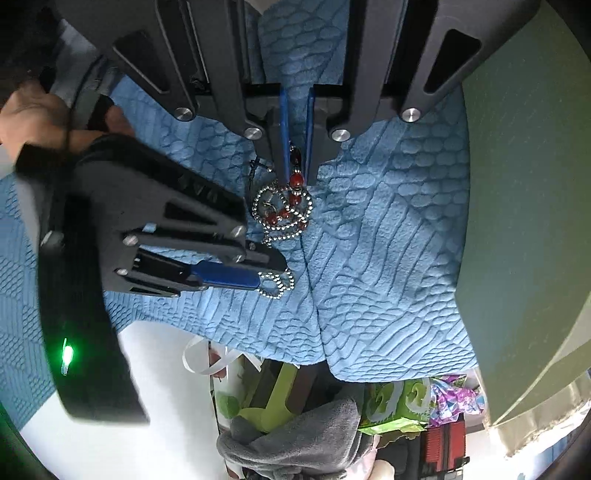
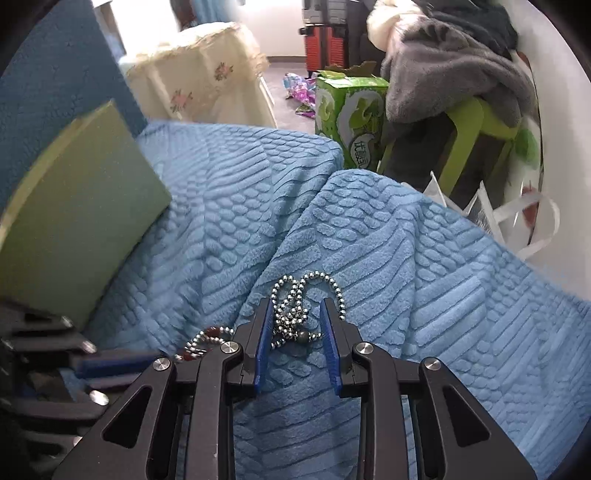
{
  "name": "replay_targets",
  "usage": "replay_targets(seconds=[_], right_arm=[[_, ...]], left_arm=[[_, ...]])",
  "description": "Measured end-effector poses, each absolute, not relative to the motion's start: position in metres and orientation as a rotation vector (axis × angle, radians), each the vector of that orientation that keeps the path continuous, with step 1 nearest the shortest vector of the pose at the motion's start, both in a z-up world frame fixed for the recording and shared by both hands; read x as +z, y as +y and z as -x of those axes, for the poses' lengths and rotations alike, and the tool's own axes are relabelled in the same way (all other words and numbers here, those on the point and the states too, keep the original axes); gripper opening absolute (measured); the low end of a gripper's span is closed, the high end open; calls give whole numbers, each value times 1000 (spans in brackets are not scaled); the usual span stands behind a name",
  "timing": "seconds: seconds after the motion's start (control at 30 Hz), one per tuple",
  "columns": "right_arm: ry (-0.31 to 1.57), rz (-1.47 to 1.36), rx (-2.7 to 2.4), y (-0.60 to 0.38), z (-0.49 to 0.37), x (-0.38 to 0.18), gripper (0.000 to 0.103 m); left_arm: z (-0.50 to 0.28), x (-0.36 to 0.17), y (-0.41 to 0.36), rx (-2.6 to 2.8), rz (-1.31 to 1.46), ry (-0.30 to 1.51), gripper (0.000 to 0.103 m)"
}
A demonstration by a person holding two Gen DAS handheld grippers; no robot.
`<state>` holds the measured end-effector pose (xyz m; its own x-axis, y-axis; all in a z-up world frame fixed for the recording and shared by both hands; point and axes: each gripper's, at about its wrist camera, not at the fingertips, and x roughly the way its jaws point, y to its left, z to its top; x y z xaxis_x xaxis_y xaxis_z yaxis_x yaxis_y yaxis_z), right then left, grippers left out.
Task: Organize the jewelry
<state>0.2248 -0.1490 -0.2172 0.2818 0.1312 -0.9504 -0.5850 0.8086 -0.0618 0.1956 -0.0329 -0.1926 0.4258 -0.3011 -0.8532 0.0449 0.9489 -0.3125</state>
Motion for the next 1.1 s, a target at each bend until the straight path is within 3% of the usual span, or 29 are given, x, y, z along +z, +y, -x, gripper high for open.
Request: replay_targets(seconds=[0.13, 0.3, 0.67, 0.77, 0.83, 0.87, 1.1], right_arm=[[1190, 454, 488, -148, -221, -217, 23], [1206, 452, 469, -145, -219, -216, 6], [1109, 284, 371, -178, -221, -170, 5], [1087, 261, 355, -187, -218, -157, 5], [1088, 231, 352, -192, -217, -151, 5], [1088, 218, 351, -195, -216, -149, 5], [1048, 121, 359, -211, -202, -124, 5]], left_arm=[[-190, -188, -29, -218, 278, 1112, 0], [-186, -191, -30, -225, 281, 1119, 0], [-185, -188, -29, -256, 314, 1099, 0], [-186, -191, -32, -259, 313, 1112, 7], [-186, -192, -33, -264, 321, 1114, 23], [-186, -191, -33, -267, 326, 1110, 27], [-189, -174, -57, -368, 270, 1022, 27]])
